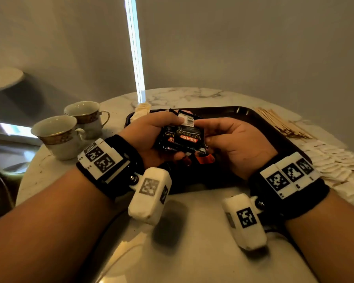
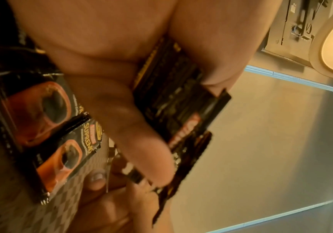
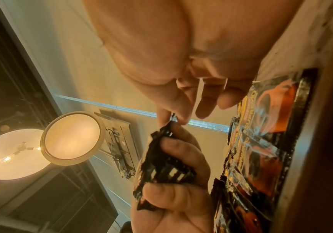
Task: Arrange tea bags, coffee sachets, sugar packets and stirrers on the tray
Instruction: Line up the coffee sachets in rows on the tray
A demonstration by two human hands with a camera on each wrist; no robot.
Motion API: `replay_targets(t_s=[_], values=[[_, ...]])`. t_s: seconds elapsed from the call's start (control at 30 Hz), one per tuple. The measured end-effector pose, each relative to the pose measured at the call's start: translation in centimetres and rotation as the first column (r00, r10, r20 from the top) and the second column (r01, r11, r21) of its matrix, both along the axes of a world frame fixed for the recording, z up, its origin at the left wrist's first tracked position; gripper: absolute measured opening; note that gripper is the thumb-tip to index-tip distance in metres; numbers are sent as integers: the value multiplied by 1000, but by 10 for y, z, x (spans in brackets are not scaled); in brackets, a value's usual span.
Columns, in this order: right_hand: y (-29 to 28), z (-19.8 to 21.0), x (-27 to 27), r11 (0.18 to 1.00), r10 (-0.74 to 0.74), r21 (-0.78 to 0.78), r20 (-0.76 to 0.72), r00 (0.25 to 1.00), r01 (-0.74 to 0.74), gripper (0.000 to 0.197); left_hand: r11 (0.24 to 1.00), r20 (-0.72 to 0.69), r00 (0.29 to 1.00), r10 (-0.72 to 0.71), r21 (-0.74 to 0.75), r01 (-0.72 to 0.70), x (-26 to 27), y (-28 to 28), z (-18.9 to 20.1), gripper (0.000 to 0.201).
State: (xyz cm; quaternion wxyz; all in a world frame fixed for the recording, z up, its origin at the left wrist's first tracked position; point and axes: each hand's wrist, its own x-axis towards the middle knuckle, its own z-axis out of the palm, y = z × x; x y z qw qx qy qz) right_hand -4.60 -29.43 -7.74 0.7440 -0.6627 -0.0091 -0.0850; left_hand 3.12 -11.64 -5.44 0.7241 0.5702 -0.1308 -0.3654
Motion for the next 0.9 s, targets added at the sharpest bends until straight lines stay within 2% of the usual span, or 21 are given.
replay_targets(t_s=[0.4,0.67,0.83,0.9], values=[[6,1,-1,995,-35,91,-42,999,39,23,997,26,998,-62,56,61,1,3,3,56],[5,2,-2,996,-86,34,-41,995,88,25,993,52,996,-71,99,66,3,3,0,51],[3,1,2,965,-260,55,51,964,257,15,998,48,999,11,63,-14,8,9,9,31],[0,-1,6,950,-298,106,31,954,293,15,995,77,992,97,12,-98,14,17,14,35]])
